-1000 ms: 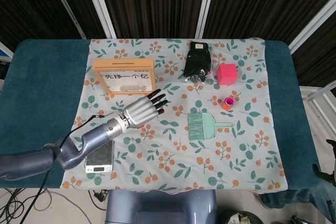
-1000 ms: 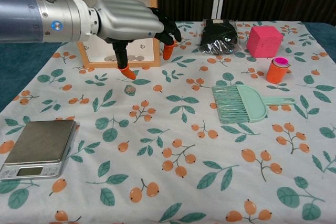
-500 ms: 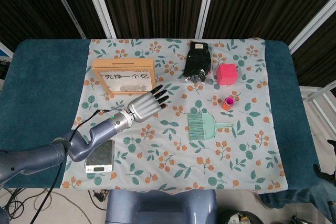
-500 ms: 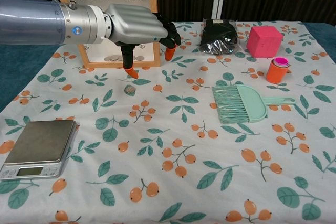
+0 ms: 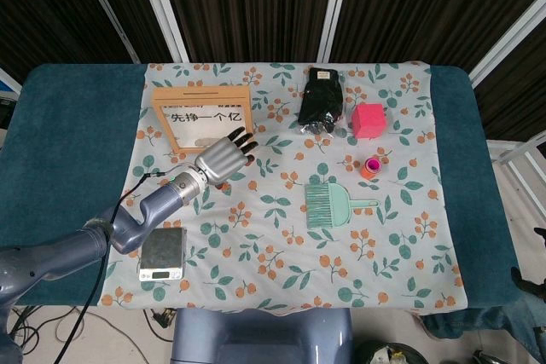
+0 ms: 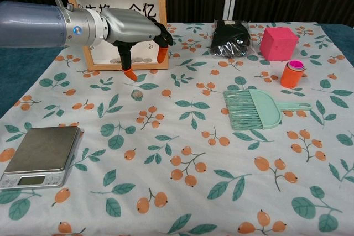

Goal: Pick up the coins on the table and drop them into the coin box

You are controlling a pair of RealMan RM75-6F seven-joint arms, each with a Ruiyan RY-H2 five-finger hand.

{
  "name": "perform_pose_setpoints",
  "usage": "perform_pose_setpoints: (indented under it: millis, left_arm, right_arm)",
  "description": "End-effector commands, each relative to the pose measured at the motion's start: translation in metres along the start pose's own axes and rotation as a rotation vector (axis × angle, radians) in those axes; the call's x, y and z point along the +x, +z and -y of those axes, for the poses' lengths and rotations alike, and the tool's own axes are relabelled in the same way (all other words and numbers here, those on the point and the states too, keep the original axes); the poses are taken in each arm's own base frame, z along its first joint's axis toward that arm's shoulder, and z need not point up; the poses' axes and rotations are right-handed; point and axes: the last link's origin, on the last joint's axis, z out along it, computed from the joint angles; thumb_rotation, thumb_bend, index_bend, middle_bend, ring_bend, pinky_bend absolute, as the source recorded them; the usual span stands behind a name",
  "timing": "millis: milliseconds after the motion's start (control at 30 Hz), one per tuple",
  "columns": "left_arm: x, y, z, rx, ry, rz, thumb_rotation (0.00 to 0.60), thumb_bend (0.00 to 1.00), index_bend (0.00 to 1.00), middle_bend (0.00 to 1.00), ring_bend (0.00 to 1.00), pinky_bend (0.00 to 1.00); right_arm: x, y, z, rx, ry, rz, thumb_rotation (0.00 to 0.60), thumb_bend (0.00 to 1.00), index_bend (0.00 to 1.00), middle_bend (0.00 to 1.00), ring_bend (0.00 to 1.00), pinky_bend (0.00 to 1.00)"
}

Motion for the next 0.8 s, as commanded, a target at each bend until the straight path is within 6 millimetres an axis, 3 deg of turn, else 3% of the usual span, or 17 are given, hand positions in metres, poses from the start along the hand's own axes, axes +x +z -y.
perform_pose_setpoints:
  millis: [33, 467, 700, 800]
  left_arm:
    - [-0.004, 0.002, -0.002, -0.006, -0.006, 0.011, 0.6, 0.03, 0.44, 0.1, 0.0, 0.0]
    - [-0.012, 0.006, -0.005, -0.011, -0.012, 0.015, 0.6, 0.05, 0.55, 0.12, 0.0, 0.0]
    - [-0.019, 0.009, -0.01, -0.013, -0.016, 0.028, 0.6, 0.16, 0.5, 0.12, 0.0, 0.0]
    - [-0.025, 0.009, -0.014, -0.019, -0.022, 0.04, 0.6, 0.17, 0.48, 0.12, 0.0, 0.0]
  right_arm:
    - [0.0, 0.0, 0.0, -0.001, -0.001, 0.001, 0.6, 0.39, 0.19, 0.07, 0.03, 0.0]
    - [0.0, 0.0, 0.0, -0.007, 0.001, 0.006, 0.6, 0.39, 0.19, 0.07, 0.03, 0.0]
    - [0.0, 0.0, -0.001, -0.012, 0.005, 0.007, 0.6, 0.39, 0.19, 0.07, 0.03, 0.0]
    - [0.0, 0.0, -0.001, -0.015, 0.007, 0.009, 0.6, 0.39, 0.19, 0.07, 0.03, 0.0]
